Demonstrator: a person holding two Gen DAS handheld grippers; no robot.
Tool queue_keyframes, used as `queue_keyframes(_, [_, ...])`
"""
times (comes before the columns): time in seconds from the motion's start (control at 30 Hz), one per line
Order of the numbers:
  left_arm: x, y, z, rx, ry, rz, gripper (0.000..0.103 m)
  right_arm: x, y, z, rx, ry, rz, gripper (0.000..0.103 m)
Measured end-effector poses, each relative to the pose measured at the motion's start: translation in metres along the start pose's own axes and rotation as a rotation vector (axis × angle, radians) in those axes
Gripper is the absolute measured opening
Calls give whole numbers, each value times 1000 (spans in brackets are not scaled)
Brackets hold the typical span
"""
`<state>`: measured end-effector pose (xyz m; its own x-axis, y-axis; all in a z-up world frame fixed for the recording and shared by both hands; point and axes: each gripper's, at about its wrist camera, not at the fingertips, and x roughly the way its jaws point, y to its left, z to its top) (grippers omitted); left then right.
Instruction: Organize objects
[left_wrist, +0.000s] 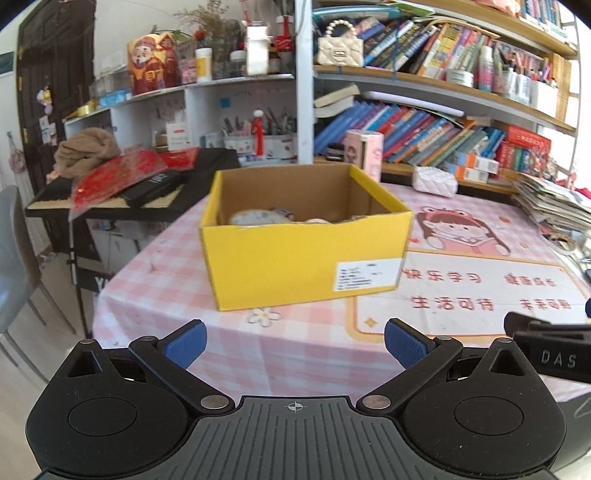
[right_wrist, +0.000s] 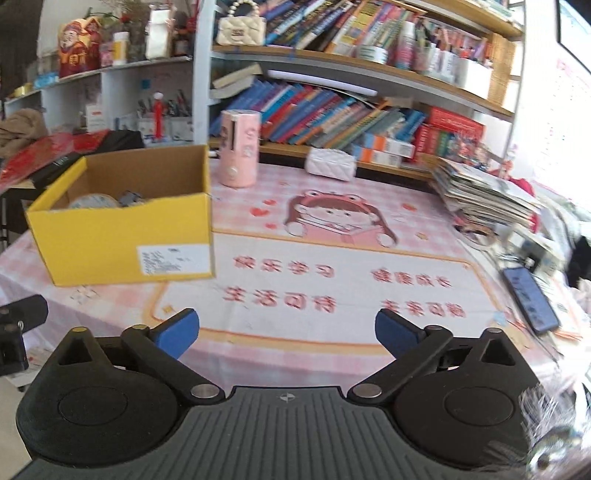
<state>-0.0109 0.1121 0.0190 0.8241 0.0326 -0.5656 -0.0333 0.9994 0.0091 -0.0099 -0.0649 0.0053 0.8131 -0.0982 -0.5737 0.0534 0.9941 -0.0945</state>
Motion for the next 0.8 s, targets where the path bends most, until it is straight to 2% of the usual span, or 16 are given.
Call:
queue_keyframes(0.27, [-3, -26, -1, 53, -13, -72, 103, -10, -27, -10, 61, 20, -61, 103])
queue_keyframes(0.8, [-5, -71, 0, 164, -9, -45, 103, -14, -57, -15, 109, 37, -84, 103])
